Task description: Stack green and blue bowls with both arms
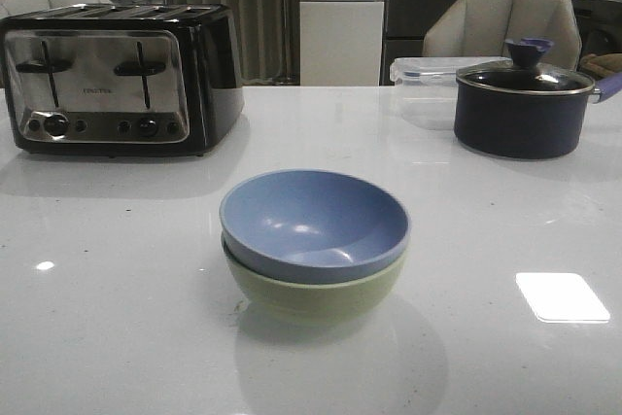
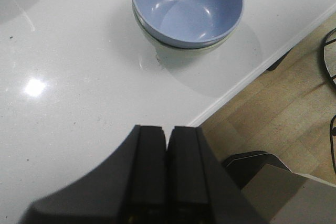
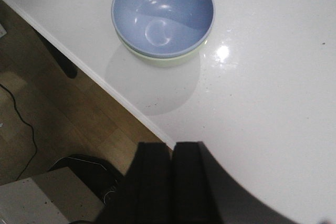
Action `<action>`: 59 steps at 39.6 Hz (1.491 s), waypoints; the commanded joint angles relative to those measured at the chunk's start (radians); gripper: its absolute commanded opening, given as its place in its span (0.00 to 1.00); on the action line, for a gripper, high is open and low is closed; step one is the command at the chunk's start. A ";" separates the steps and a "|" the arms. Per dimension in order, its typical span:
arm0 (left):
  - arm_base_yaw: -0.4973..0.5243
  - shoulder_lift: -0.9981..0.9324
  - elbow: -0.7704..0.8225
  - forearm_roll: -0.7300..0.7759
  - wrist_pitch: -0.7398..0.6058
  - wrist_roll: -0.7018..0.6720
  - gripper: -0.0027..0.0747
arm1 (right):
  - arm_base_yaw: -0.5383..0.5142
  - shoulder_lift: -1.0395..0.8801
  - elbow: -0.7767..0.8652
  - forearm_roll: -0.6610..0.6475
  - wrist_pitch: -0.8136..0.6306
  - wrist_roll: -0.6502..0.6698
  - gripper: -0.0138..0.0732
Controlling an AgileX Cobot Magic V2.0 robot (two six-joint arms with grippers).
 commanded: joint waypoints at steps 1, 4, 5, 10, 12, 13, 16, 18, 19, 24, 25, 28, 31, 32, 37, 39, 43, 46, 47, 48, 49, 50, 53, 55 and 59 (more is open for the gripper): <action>-0.006 -0.007 -0.030 -0.010 -0.063 0.002 0.16 | -0.001 0.000 -0.026 0.019 -0.058 -0.010 0.20; -0.006 -0.007 -0.030 -0.010 -0.063 0.002 0.16 | -0.001 0.000 -0.026 0.019 -0.058 -0.010 0.20; -0.006 -0.007 -0.030 -0.010 -0.063 0.002 0.16 | -0.001 0.000 -0.026 0.019 -0.058 -0.010 0.20; -0.006 -0.007 -0.030 -0.010 -0.063 0.002 0.16 | -0.001 0.000 -0.026 0.019 -0.058 -0.010 0.20; -0.006 -0.007 -0.030 -0.010 -0.063 0.002 0.16 | -0.001 0.000 -0.026 0.019 -0.058 -0.010 0.20; -0.006 -0.007 -0.030 -0.010 -0.063 0.002 0.16 | -0.001 0.000 -0.026 0.019 -0.058 -0.010 0.20; -0.006 -0.017 -0.030 -0.010 -0.063 0.002 0.16 | -0.001 0.000 -0.026 0.019 -0.058 -0.010 0.20; 0.002 -0.039 -0.030 -0.012 -0.065 0.002 0.16 | -0.001 0.000 -0.026 0.019 -0.058 -0.010 0.20; 0.012 -0.055 -0.030 -0.014 -0.065 0.002 0.16 | -0.001 0.000 -0.026 0.019 -0.058 -0.010 0.20; 0.109 -0.175 -0.012 0.013 -0.111 0.002 0.16 | -0.001 0.000 -0.026 0.019 -0.056 -0.010 0.20; 0.138 -0.202 0.004 0.015 -0.130 0.002 0.16 | -0.001 0.000 -0.026 0.019 -0.056 -0.010 0.20; 0.222 -0.322 0.076 0.055 -0.232 0.002 0.16 | -0.001 0.000 -0.026 0.019 -0.056 -0.010 0.20; 0.300 -0.427 0.179 0.058 -0.360 0.002 0.16 | -0.001 0.000 -0.026 0.019 -0.056 -0.010 0.20; 0.320 -0.470 0.211 0.058 -0.412 0.002 0.16 | -0.001 0.000 -0.026 0.019 -0.056 -0.010 0.20; 0.420 -0.657 0.385 0.058 -0.549 0.002 0.16 | -0.001 0.000 -0.026 0.019 -0.056 -0.010 0.20; 0.455 -0.732 0.441 0.058 -0.553 0.002 0.16 | -0.001 0.000 -0.026 0.019 -0.056 -0.010 0.20; 0.505 -0.835 0.519 0.058 -0.557 0.002 0.16 | -0.001 0.000 -0.026 0.019 -0.056 -0.010 0.20; 0.523 -0.808 0.553 0.042 -0.591 -0.009 0.16 | -0.001 -0.001 -0.026 0.019 -0.052 -0.010 0.20; 0.523 -0.806 0.566 0.041 -0.596 -0.022 0.16 | -0.001 -0.001 -0.026 0.019 -0.052 -0.010 0.20; 0.524 -0.811 0.577 0.056 -0.596 -0.044 0.16 | -0.001 -0.001 -0.026 0.019 -0.052 -0.010 0.20; 0.524 -0.822 0.585 0.072 -0.598 -0.058 0.16 | -0.001 -0.001 -0.026 0.019 -0.051 -0.010 0.20; 0.524 -0.829 0.592 0.086 -0.604 -0.074 0.16 | -0.001 -0.001 -0.026 0.019 -0.050 -0.010 0.20; 0.524 -0.829 0.618 0.117 -0.647 -0.100 0.16 | -0.001 -0.001 -0.026 0.019 -0.050 -0.010 0.20; 0.526 -0.829 0.635 0.124 -0.683 -0.100 0.16 | -0.001 0.000 -0.026 0.019 -0.050 -0.010 0.20; 0.551 -0.829 0.685 0.124 -0.761 -0.124 0.16 | -0.001 0.000 -0.026 0.019 -0.047 -0.010 0.20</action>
